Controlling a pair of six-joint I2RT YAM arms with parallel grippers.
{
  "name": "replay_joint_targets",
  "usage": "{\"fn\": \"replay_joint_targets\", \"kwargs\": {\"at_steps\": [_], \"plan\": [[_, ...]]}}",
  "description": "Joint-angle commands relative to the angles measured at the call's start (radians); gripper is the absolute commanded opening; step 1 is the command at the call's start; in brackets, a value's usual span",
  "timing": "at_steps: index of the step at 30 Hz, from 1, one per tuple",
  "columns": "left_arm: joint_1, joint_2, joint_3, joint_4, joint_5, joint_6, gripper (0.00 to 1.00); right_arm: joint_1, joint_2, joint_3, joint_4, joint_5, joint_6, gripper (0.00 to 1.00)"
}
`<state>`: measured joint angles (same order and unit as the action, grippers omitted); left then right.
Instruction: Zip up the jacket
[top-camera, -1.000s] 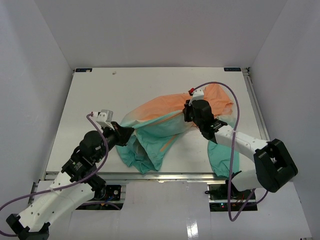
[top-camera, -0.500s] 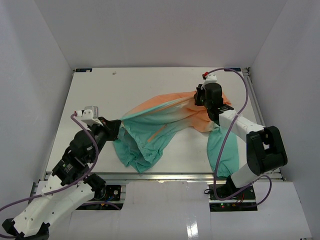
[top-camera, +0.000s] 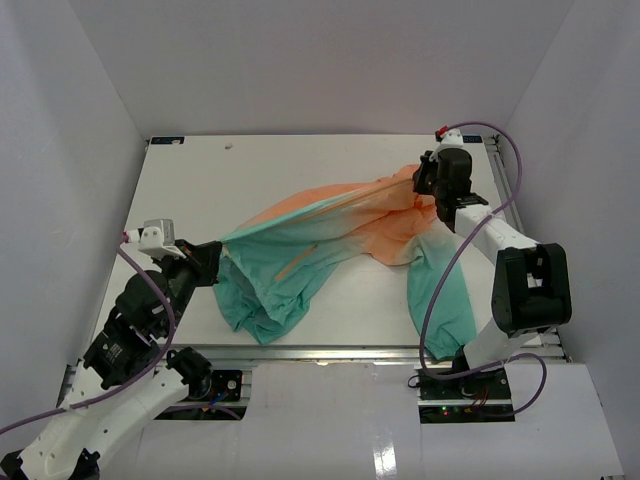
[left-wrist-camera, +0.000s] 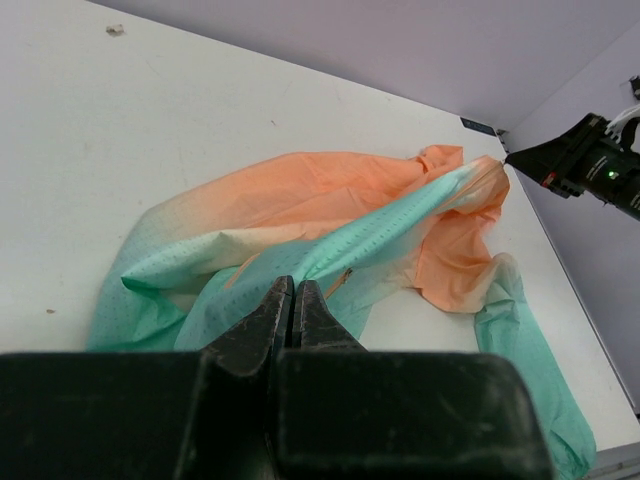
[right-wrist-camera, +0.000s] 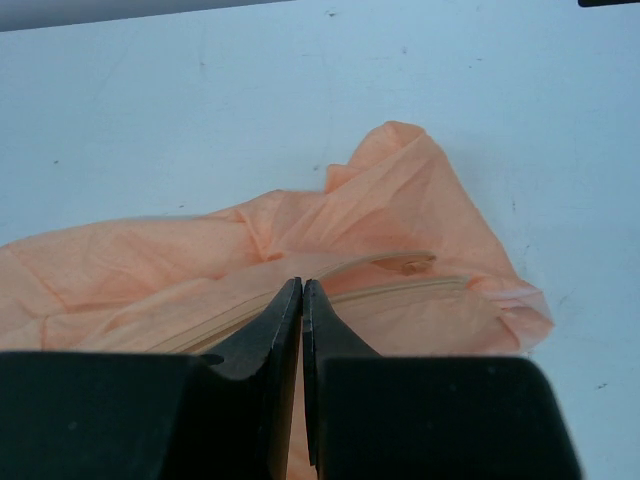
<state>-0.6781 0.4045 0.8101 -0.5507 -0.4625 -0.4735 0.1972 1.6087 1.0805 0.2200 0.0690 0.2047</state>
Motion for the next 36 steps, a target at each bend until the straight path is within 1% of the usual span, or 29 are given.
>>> {"fn": "replay_joint_targets", "kwargs": {"at_steps": [1, 6, 10, 12, 15, 20, 23, 26, 29, 32, 33, 36], "plan": [[0.002, -0.022, 0.062, 0.001, -0.078, 0.052, 0.0, -0.069, 0.067, 0.057, 0.023, 0.0, 0.012, 0.08], [0.002, 0.024, 0.073, 0.01, -0.091, 0.069, 0.0, -0.12, 0.137, 0.081, 0.045, -0.019, 0.041, 0.08], [0.002, 0.078, 0.08, 0.037, -0.087, 0.066, 0.0, -0.179, 0.163, 0.098, 0.05, -0.034, 0.075, 0.08], [0.002, 0.116, 0.092, 0.055, -0.085, 0.065, 0.0, -0.191, 0.163, 0.101, 0.05, -0.027, 0.086, 0.08], [0.002, 0.194, 0.113, 0.092, -0.091, 0.062, 0.0, -0.253, 0.163, 0.106, 0.05, -0.021, 0.102, 0.08], [0.005, 0.332, 0.175, 0.125, -0.16, 0.086, 0.0, -0.333, 0.168, 0.108, 0.054, -0.105, 0.149, 0.08], [0.017, 0.385, 0.254, 0.139, -0.215, 0.121, 0.0, -0.339, 0.157, 0.097, 0.079, -0.104, 0.151, 0.08], [0.025, 0.433, 0.31, 0.156, -0.301, 0.159, 0.0, -0.343, 0.148, 0.09, 0.084, -0.086, 0.158, 0.08], [0.057, 0.456, 0.328, 0.195, -0.369, 0.227, 0.0, -0.363, 0.155, 0.091, 0.084, -0.096, 0.172, 0.08], [0.112, 0.456, 0.316, 0.26, -0.351, 0.257, 0.0, -0.377, 0.157, 0.086, 0.085, -0.094, 0.182, 0.08], [0.138, 0.459, 0.307, 0.29, -0.333, 0.265, 0.0, -0.378, 0.158, 0.085, 0.085, -0.092, 0.183, 0.08], [0.188, 0.504, 0.292, 0.3, -0.25, 0.236, 0.0, -0.38, 0.156, 0.084, 0.087, -0.079, 0.181, 0.08]]}}
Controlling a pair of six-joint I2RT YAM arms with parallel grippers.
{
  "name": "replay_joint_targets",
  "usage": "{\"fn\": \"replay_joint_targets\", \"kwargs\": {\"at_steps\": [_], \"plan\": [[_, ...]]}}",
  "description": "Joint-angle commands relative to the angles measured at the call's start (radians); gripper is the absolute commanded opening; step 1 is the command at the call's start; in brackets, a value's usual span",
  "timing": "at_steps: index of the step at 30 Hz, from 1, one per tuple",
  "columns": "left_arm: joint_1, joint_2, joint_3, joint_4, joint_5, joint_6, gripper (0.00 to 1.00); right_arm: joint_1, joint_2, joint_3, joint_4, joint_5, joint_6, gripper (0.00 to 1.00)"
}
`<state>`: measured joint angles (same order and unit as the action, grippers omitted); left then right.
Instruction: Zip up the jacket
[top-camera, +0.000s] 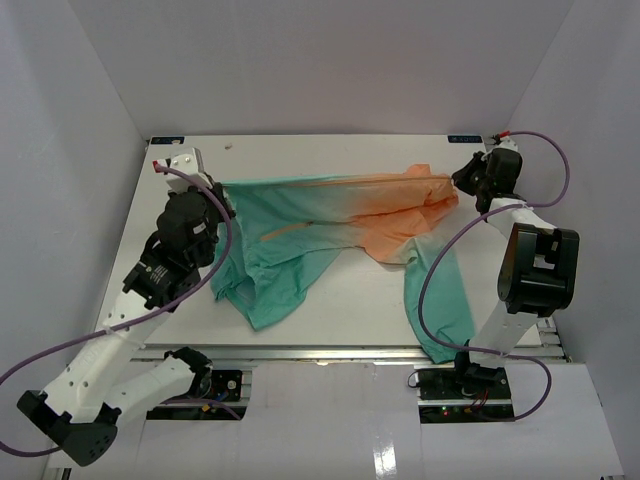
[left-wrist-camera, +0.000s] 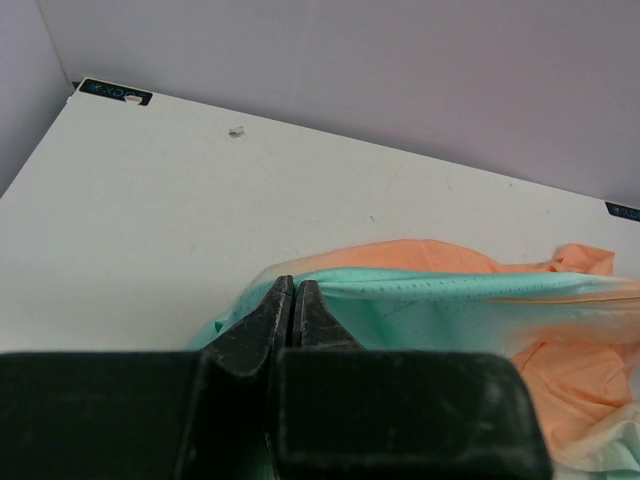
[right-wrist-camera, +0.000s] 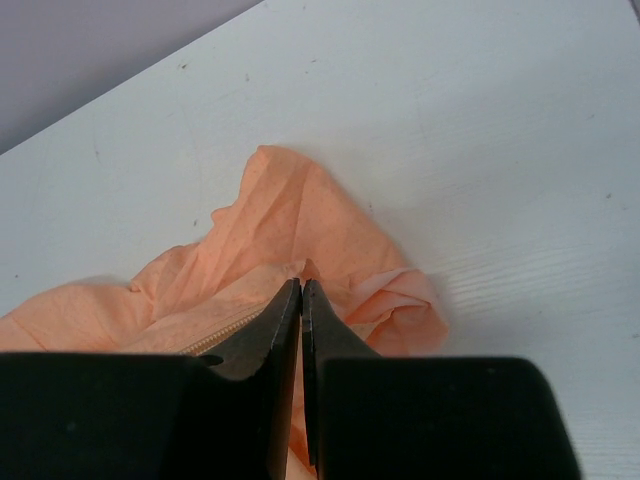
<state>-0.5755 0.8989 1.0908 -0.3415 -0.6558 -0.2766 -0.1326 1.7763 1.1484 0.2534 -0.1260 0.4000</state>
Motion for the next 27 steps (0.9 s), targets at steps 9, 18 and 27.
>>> {"fn": "replay_joint_targets", "kwargs": {"at_steps": [9, 18, 27], "plan": [[0.319, 0.139, -0.029, 0.122, 0.321, -0.081, 0.0, -0.052, -0.078, -0.04, 0.05, 0.134, 0.002, 0.08], [0.319, 0.16, -0.134, 0.186, 0.54, -0.192, 0.57, 0.034, -0.243, -0.106, -0.048, 0.089, -0.008, 0.43], [0.202, 0.169, -0.192, 0.29, 0.781, -0.167, 0.98, 0.297, -0.403, -0.079, -0.338, 0.207, -0.113, 0.9]]}}
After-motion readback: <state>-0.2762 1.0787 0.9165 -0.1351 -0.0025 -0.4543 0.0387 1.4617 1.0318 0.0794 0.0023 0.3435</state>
